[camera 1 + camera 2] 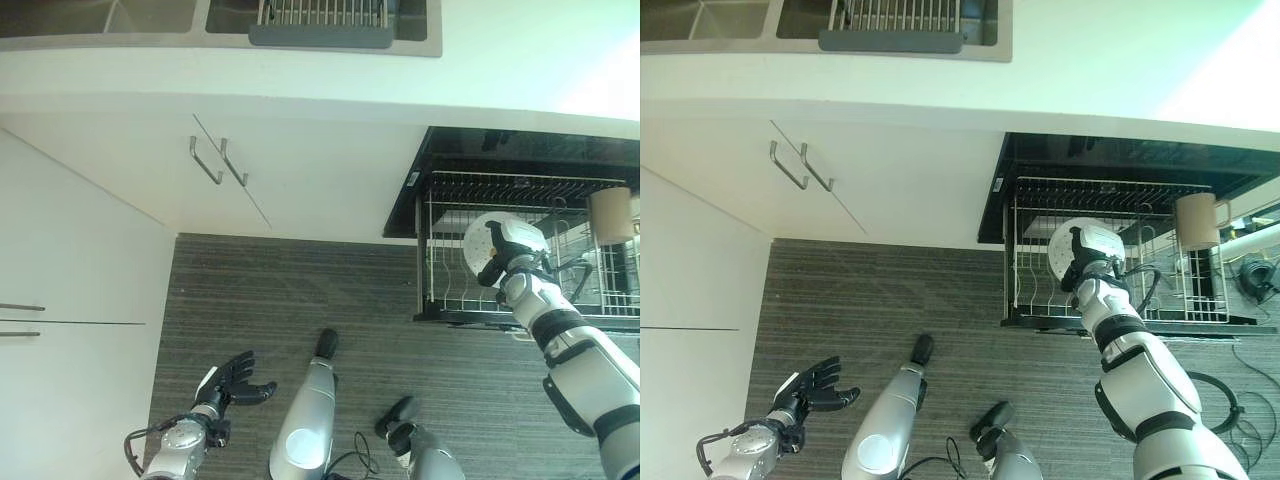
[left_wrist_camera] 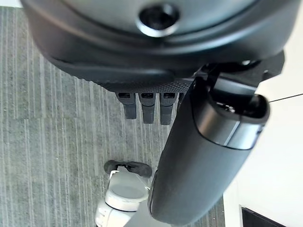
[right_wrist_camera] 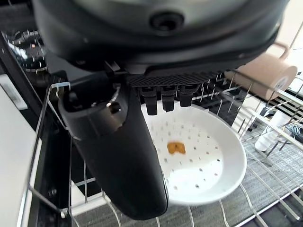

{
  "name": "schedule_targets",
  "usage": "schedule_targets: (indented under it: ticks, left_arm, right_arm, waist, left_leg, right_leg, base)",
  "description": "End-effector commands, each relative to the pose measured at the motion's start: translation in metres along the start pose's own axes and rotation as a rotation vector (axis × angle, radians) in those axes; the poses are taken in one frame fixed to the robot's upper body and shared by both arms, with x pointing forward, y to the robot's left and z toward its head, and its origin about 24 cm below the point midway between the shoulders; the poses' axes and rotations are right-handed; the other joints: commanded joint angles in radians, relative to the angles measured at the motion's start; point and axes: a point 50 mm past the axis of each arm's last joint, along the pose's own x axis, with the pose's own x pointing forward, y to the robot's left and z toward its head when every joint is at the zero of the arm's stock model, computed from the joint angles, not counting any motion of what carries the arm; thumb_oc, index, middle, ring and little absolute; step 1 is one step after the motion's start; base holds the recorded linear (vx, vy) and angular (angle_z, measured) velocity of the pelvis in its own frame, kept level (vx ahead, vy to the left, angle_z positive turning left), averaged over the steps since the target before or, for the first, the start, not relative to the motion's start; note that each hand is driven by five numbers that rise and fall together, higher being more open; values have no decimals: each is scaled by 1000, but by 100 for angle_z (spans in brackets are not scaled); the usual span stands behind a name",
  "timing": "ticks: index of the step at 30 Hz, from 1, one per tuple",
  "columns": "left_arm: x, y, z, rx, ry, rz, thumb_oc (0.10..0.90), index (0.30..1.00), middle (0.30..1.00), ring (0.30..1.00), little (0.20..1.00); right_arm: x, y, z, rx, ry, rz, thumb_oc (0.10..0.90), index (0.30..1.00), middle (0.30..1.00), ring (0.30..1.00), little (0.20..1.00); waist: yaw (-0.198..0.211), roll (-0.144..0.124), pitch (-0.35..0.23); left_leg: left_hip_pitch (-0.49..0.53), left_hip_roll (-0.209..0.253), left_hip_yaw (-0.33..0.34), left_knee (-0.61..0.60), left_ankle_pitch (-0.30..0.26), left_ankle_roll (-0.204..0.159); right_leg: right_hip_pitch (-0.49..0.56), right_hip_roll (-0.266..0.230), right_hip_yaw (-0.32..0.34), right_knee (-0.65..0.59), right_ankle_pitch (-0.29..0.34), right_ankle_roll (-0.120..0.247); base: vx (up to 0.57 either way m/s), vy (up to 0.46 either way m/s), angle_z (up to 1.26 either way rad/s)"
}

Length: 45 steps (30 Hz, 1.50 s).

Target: Place the dishes in the dishwasher.

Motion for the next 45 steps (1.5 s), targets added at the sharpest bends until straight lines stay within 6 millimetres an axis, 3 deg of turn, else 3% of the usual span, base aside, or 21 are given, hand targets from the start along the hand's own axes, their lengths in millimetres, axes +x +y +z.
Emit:
schedule_targets:
  ticks: [1,7,8,12,18,19,24,28,31,32,33,35,36,37,45]
  left_arm:
    - [-12,15,-13,83,37,5,800,900,900,900,900]
    - [-13,18,-13,93,43,10,800,900,900,900,900]
    - [-20,29,-27,102,110,54,800,900,900,900,900]
    - [-30,33,-49,73,183,100,800,900,900,900,900]
    - [-47,29,-82,4,279,146,800,900,900,900,900]
    - [-50,26,-89,-24,290,151,800,900,900,900,900]
    - [-56,14,-103,-84,315,158,800,900,900,900,900]
    - [-58,4,-111,-110,332,154,800,900,900,900,900]
    - [-58,-3,-115,-120,346,147,800,900,900,900,900]
    - [-58,-8,-117,-131,354,146,800,900,900,900,900]
    - [-58,-10,-118,-132,358,144,800,900,900,900,900]
    - [-59,-14,-120,-140,364,147,800,900,900,900,900]
    - [-59,-14,-121,-145,365,150,800,900,900,900,900]
    - [-59,-16,-121,-153,367,153,800,900,900,900,900]
    - [-61,-26,-128,-184,406,155,800,900,900,900,900]
  right_arm:
    - [5,-37,-4,28,-26,-68,800,900,900,900,900]
    - [5,-40,-4,73,-47,-69,800,900,900,900,900]
    - [2,-42,-17,241,-67,40,800,900,900,900,900]
    - [-5,-43,-36,415,-45,109,800,900,900,900,900]
    - [-33,-37,-57,630,-84,117,800,900,900,900,900]
    - [-42,-35,-62,675,-103,98,800,900,900,900,900]
    - [-68,-22,-86,817,-57,41,800,900,900,900,900]
    - [-84,-1,-107,1084,71,-7,800,900,900,900,900]
    - [-95,26,-113,1339,185,6,800,900,900,900,900]
    - [-103,47,-110,1453,236,56,800,900,900,900,900]
    - [-106,54,-108,1488,250,73,744,815,815,815,815]
    - [-110,70,-99,1555,269,126,560,540,540,540,540]
    - [-113,76,-95,1576,272,149,511,467,467,467,467]
    - [-116,84,-90,1589,282,182,400,300,300,300,300]
    - [-136,143,-69,1623,467,379,400,300,300,300,300]
  waist:
    - [7,-9,-68]
    - [7,-18,-73]
    - [-7,-55,-115]
    - [-43,-76,-160]
    - [-131,-85,-215]
    - [-166,-83,-228]
    - [-247,-69,-253]
    - [-293,-52,-261]
    - [-321,-41,-264]
    - [-339,-33,-267]
    - [-345,-30,-267]
    - [-358,-23,-269]
    - [-363,-21,-270]
    - [-369,-17,-272]
    - [-370,-2,-283]
  left_leg:
    - [14,60,-9,30,-124,-54]
    - [22,62,-9,30,-126,-54]
    - [64,74,4,30,-134,-55]
    - [114,85,29,30,-144,-55]
    - [195,110,78,30,-167,-52]
    - [210,116,94,30,-172,-49]
    - [260,141,148,30,-191,-47]
    - [288,152,182,30,-201,-46]
    - [308,157,203,30,-207,-47]
    - [321,159,215,30,-210,-47]
    - [326,160,221,30,-211,-46]
    - [335,162,231,30,-212,-47]
    - [338,163,235,30,-211,-47]
    - [341,164,239,30,-211,-48]
    - [346,152,230,30,-214,-47]
  right_leg:
    - [-17,-45,82,21,-20,67]
    - [-8,-43,80,21,-21,67]
    - [33,-34,79,21,-30,66]
    - [65,-30,88,21,-33,65]
    - [96,-21,133,21,-38,61]
    - [97,-19,149,21,-40,60]
    - [103,-13,192,21,-48,58]
    - [107,-12,217,21,-52,58]
    - [109,-12,231,21,-55,56]
    - [110,-10,239,21,-58,52]
    - [111,-9,243,21,-59,50]
    - [110,-5,251,21,-60,45]
    - [111,-4,253,21,-61,43]
    - [111,-1,256,21,-62,41]
    - [115,6,254,21,-67,26]
  base:
    - [0,0,0]
    - [6,1,0]
    - [54,19,4]
    - [61,57,-9]
    - [73,72,-27]
    - [65,47,-40]
    - [47,29,-39]
    - [35,6,-39]
    - [40,3,-18]
    - [43,7,-21]
    - [42,8,-21]
    - [20,-5,-11]
    - [19,-5,-7]
    - [19,1,-6]
    - [3,2,-1]
